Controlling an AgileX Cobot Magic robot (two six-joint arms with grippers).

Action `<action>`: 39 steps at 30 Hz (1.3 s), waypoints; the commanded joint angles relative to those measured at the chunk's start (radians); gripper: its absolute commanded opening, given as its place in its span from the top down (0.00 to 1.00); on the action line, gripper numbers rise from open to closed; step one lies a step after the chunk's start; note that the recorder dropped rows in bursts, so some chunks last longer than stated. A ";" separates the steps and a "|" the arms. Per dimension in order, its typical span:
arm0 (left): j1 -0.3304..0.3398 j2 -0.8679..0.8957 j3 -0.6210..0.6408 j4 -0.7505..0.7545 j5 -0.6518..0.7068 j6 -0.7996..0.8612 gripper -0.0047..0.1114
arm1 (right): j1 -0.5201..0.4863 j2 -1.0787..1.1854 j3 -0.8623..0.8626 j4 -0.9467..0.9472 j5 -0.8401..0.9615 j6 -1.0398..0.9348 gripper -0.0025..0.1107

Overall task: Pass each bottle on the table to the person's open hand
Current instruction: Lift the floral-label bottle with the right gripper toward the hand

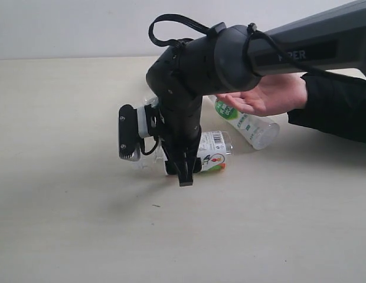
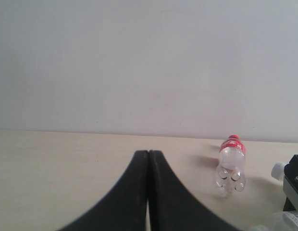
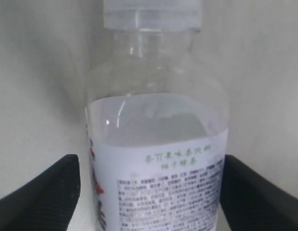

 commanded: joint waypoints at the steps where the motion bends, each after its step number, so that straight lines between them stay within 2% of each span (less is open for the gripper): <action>1: 0.002 -0.006 0.003 0.003 -0.003 0.001 0.96 | 0.002 0.001 -0.008 -0.011 -0.028 0.009 0.32; 20: 0.002 -0.006 0.003 0.003 -0.003 0.001 0.96 | 0.002 0.033 -0.008 0.001 -0.023 0.069 0.32; 24: 0.002 -0.006 0.003 0.003 -0.003 0.001 0.96 | 0.002 0.033 -0.008 0.001 -0.010 0.094 0.36; 26: 0.002 -0.006 0.003 0.003 -0.003 0.001 0.96 | 0.002 0.033 -0.008 0.001 -0.005 0.096 0.42; 29: 0.002 -0.006 0.003 0.003 -0.003 0.001 0.96 | 0.002 0.033 -0.008 0.003 -0.005 0.098 0.57; 33: 0.002 -0.006 0.003 0.003 -0.003 0.001 0.96 | 0.007 0.033 -0.008 0.010 -0.005 0.101 0.84; 35: 0.002 -0.006 0.003 0.003 -0.003 0.001 0.96 | 0.012 0.031 -0.008 0.033 0.002 0.105 0.94; 36: 0.002 -0.006 0.003 0.003 -0.003 0.001 0.96 | 0.014 0.026 -0.008 0.039 0.009 0.110 0.98; 39: 0.002 -0.006 0.003 0.003 -0.003 0.001 0.96 | 0.029 -0.004 -0.008 0.049 0.010 0.158 0.98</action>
